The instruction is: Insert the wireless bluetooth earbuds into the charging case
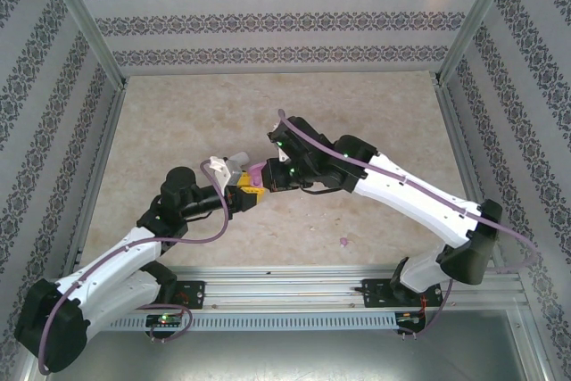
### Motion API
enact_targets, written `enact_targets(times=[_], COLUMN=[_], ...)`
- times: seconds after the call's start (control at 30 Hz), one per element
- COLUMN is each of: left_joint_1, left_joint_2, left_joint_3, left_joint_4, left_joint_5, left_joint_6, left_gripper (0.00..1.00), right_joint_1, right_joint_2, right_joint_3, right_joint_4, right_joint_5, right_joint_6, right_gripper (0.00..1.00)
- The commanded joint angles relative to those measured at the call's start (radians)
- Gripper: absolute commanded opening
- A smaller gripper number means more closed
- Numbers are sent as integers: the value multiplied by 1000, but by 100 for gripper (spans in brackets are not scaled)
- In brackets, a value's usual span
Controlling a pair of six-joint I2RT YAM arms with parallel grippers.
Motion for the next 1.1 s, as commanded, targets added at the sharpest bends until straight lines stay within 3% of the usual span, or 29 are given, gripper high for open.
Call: enact_targets(times=[0.0,1.07], left_joint_1=[-11,-14], left_joint_2=[-21,-50], left_joint_3=[28,20], left_joint_4=[41,-1], left_joint_5=[13,-13], left_joint_6=[27,35], left_gripper=[3,3], right_joint_1=[15,35], right_joint_2=[16,108], right_joint_3=[39,38], right_joint_4=[-26,-31], right_joint_5=[25,8], right_joint_6=[-21,-45], right_gripper=[11,16])
